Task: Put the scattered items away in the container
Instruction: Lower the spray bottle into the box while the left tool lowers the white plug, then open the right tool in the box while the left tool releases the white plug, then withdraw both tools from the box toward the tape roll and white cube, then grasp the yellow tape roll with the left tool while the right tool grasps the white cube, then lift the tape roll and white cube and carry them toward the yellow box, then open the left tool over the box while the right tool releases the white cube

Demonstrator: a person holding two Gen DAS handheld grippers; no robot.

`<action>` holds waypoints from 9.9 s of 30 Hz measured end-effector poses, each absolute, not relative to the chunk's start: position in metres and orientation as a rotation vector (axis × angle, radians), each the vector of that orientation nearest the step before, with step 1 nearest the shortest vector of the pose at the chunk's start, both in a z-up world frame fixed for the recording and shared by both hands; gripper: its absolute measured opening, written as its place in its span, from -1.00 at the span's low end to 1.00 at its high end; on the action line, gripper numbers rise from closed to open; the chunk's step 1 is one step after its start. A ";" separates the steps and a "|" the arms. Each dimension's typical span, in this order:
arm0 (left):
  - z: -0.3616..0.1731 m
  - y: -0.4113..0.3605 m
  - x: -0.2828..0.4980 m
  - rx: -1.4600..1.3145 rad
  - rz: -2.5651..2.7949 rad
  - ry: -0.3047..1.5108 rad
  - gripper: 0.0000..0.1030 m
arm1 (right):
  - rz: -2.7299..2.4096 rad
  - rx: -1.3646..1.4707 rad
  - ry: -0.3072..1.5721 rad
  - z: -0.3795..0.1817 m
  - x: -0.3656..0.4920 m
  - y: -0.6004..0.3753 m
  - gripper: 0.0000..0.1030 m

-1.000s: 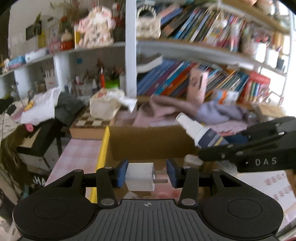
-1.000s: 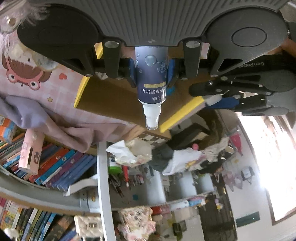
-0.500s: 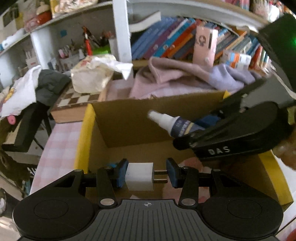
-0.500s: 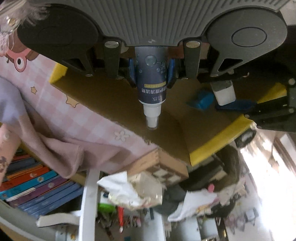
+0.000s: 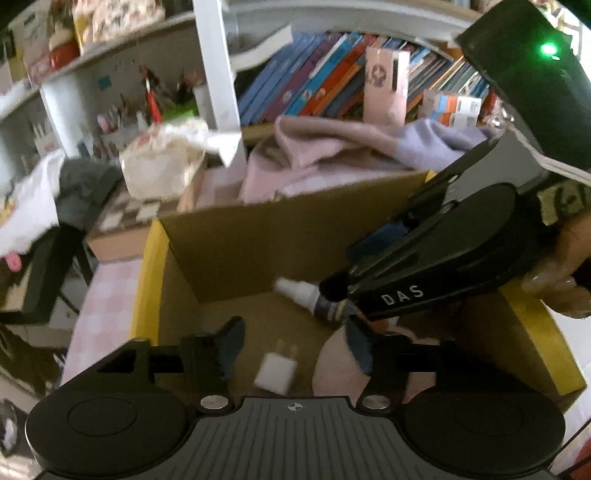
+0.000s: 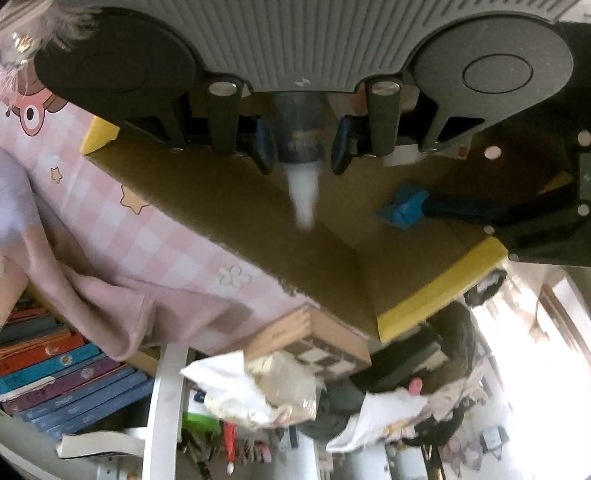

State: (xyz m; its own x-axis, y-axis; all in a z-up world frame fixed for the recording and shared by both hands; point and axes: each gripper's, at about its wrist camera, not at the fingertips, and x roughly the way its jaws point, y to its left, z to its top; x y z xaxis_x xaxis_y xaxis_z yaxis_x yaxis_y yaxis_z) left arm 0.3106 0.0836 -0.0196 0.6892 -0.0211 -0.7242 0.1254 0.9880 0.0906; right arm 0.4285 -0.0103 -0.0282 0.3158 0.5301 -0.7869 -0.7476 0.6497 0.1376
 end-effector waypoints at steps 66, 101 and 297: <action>0.004 -0.022 0.055 0.056 -0.165 0.706 0.95 | 0.424 -0.247 0.663 0.009 0.082 -0.191 0.56; -0.020 -0.164 0.223 0.149 -0.289 0.809 0.95 | 0.223 -0.104 0.784 -0.021 0.204 -0.347 0.67; 0.044 0.069 0.321 0.147 0.025 0.732 1.00 | 0.734 -0.503 0.397 0.021 0.345 -0.058 0.54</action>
